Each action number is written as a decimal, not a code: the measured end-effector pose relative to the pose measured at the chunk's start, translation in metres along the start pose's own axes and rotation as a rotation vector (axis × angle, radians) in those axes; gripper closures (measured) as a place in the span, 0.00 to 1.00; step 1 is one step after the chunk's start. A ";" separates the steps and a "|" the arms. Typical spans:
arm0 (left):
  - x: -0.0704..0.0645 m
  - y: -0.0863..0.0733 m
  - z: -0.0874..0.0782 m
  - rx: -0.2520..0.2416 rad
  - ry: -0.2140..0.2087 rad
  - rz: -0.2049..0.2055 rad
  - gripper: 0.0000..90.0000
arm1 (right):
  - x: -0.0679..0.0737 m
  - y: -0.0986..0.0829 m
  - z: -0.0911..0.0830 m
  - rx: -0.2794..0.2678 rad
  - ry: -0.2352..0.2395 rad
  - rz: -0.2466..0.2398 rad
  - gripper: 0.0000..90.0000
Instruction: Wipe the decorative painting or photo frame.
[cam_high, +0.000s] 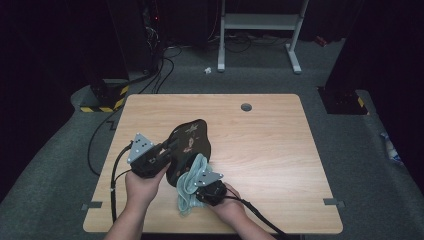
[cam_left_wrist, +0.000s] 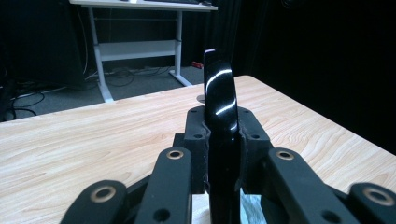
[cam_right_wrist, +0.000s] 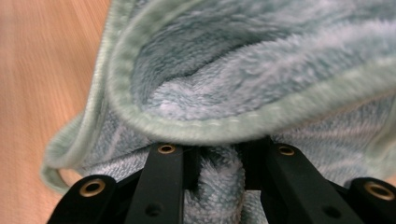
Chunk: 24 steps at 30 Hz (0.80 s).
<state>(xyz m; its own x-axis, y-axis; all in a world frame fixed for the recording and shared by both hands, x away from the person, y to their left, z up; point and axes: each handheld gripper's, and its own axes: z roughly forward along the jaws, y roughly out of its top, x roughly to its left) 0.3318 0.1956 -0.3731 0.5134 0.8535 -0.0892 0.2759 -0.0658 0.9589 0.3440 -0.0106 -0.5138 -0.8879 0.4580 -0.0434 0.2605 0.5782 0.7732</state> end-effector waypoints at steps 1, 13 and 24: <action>-0.001 0.000 0.000 0.002 0.000 0.005 0.86 | 0.002 0.011 -0.010 -0.049 0.003 -0.006 0.83; 0.002 0.000 0.000 0.006 -0.004 -0.003 0.86 | 0.015 0.070 -0.048 -0.218 -0.015 -0.072 0.83; 0.002 0.000 0.000 0.003 -0.006 -0.007 0.86 | 0.002 0.031 -0.021 -0.108 -0.024 -0.021 0.83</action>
<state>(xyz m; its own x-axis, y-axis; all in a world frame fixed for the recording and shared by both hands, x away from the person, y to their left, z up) 0.3326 0.1971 -0.3734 0.5164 0.8508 -0.0972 0.2822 -0.0619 0.9574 0.3425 -0.0061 -0.4763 -0.8830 0.4634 -0.0748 0.1983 0.5127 0.8354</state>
